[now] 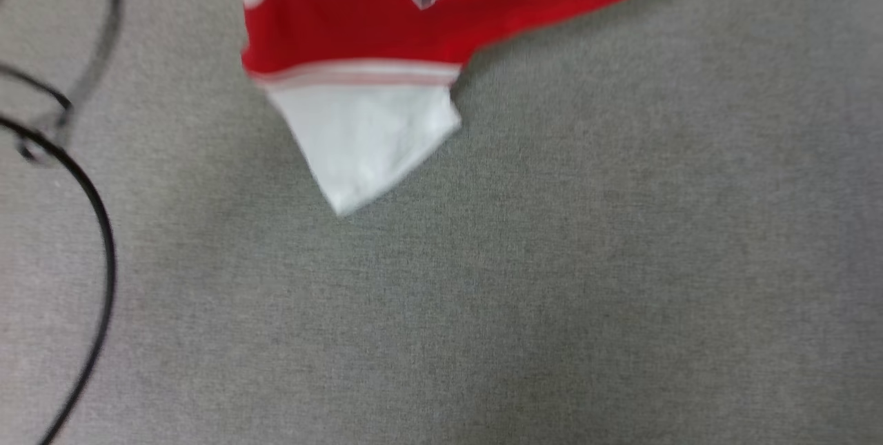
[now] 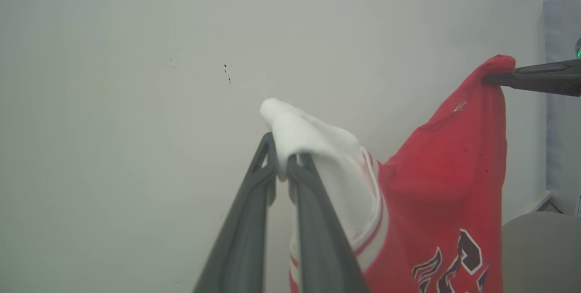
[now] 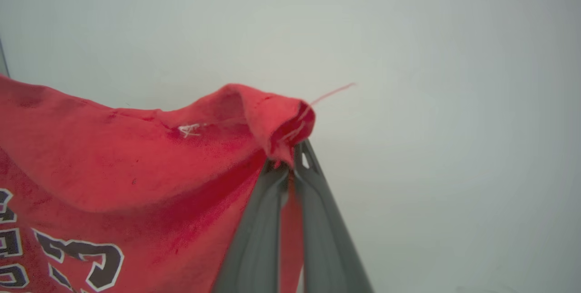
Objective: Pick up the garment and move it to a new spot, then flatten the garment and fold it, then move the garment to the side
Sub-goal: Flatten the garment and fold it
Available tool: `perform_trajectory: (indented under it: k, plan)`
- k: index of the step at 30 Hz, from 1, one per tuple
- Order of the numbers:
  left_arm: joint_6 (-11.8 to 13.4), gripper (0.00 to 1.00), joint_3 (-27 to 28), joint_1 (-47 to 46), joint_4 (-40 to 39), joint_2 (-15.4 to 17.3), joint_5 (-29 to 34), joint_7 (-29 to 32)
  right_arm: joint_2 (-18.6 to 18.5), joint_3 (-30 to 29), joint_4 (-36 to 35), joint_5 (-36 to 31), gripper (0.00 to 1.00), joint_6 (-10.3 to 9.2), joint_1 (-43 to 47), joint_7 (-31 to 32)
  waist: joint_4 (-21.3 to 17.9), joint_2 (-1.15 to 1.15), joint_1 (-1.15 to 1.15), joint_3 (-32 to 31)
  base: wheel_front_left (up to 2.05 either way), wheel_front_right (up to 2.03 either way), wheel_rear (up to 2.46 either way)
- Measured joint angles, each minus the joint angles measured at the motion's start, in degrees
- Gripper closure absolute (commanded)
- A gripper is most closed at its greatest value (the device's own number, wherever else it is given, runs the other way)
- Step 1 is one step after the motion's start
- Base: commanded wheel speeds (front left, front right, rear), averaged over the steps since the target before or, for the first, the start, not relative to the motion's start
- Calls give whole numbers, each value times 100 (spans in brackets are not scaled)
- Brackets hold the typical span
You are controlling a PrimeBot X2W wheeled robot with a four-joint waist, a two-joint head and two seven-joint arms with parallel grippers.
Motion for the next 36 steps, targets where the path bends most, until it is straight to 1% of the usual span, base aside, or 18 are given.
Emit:
perform_trajectory:
  k: [4, 6, 10, 13, 15, 17, 22, 28, 32, 36]
  plan:
    - [-259, 100, -9, -1220, 699, -194, 154, 125, 107, -101, 292, -330, 100, 0, -900, 24, 14, 0, 0, 426, 0, 0, 0]
    - [-361, 100, -7, -1807, 1091, -367, 186, 131, 144, -141, 489, -525, 100, 0, -1356, -43, 23, 0, 0, 640, 0, 0, 0]
    - [-527, 100, -29, -2843, 1875, -594, 391, 48, 282, -201, 970, -855, 100, 0, -2178, -266, 31, 0, 0, 1024, 0, 0, 0]
    - [-611, 100, -55, -3434, 2381, -756, 503, -75, 390, -253, 1367, -1033, 100, 0, -2785, -477, 33, 0, 0, 1251, 0, 0, 0]
    - [-654, 100, -45, -3733, 2684, -877, 506, -167, 487, -285, 1668, -1105, 100, 0, -3073, -619, 37, 0, 0, 1370, 0, 0, 0]
    - [-704, 100, -51, -3953, 2948, -916, 521, -238, 575, -270, 1933, -1158, 100, 0, -3250, -780, 37, 0, 0, 1463, 0, 0, 0]
    - [-816, 100, -131, -4081, 3496, -925, 547, -472, 670, -48, 2446, -1216, 100, 0, -3489, -1021, 34, 0, 0, 1613, 0, 0, 0]
    - [-918, 100, -234, -3934, 3922, -905, 519, -733, 673, 332, 2900, -1027, 100, 0, -3499, -1268, 61, 0, 0, 1774, 0, 0, 0]
    - [-966, 100, -328, -3642, 4118, -910, 421, -892, 691, 560, 3129, -832, 100, 0, -3344, -1419, 75, 0, 0, 1823, 0, 0, 0]
    - [-992, 100, -376, -3197, 4187, -915, 299, -1165, 682, 902, 3244, -615, 100, 0, -2926, -1619, 74, 0, 0, 1801, 0, 0, 0]
